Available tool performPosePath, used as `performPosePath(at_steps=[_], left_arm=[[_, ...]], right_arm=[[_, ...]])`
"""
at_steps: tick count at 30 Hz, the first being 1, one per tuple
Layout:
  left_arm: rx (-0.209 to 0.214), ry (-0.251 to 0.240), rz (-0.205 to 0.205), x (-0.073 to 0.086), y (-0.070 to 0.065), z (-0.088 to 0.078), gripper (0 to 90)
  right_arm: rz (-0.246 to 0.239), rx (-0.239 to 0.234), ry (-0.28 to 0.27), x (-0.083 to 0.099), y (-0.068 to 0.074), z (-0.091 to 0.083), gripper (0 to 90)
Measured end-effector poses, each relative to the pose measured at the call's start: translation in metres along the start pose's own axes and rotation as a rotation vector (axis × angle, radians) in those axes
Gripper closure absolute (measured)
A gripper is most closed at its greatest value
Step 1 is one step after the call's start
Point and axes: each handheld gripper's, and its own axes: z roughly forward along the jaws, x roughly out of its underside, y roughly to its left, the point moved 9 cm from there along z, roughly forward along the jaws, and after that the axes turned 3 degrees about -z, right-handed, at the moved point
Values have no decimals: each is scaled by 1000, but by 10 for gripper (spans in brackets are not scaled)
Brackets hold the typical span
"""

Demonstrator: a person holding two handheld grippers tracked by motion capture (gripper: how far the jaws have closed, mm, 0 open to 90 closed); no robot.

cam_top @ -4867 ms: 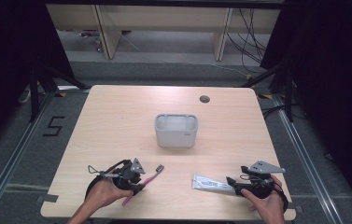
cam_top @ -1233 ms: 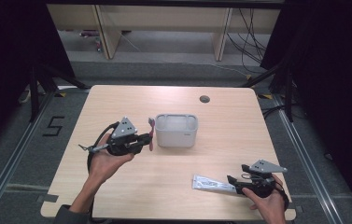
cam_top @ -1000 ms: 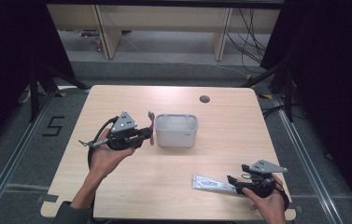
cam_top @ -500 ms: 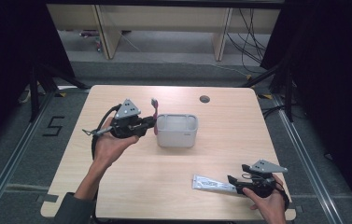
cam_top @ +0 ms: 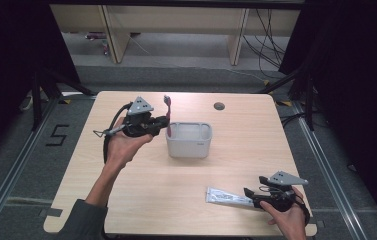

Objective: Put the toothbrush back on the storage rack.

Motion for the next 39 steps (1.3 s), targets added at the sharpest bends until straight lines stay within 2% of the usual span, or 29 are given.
performPosePath(at_steps=[5, 8, 11, 12, 14, 16, 20, 26, 28, 31, 32, 33, 34, 39], left_arm=[[0, 18, -2, -1, 4, 8, 818], [-9, 15, -19, -1, 7, 14, 818], [-15, 35, -26, 2, 13, 18, 817], [-17, 25, -39, 2, 13, 20, 818], [-21, 34, -34, 4, 15, 23, 817], [-19, 20, -48, 3, 15, 27, 817], [-29, 32, -44, 6, 17, 34, 817], [-30, 32, -75, 12, 20, 49, 817], [-28, 52, -71, 16, 22, 51, 817], [-28, 51, -81, 22, 23, 58, 817], [-28, 61, -78, 25, 24, 60, 817], [-28, 53, -87, 25, 24, 62, 817], [-30, 66, -78, 27, 25, 63, 817], [-34, 79, -69, 32, 26, 67, 817]], right_arm=[[2, -6, 2, 0, 0, 1, 259], [1, -7, 2, 1, 0, 1, 259], [1, -8, 3, 1, 0, 1, 259], [0, -8, 3, 1, 0, 1, 259], [0, -9, 3, 1, 0, 1, 259], [-1, -9, 4, 1, 0, 1, 259], [0, -11, 5, 1, 1, 1, 259], [-1, -13, 5, 1, 1, 1, 259], [-3, -13, 4, 1, 1, 1, 259], [-6, -14, 8, 1, 1, 1, 259], [-1, -14, 2, 1, 2, 1, 259], [27, -32, 20, 2, 6, 1, 259], [-7, -14, 8, 1, 2, 1, 259], [28, -34, 21, 2, 6, 1, 259]])
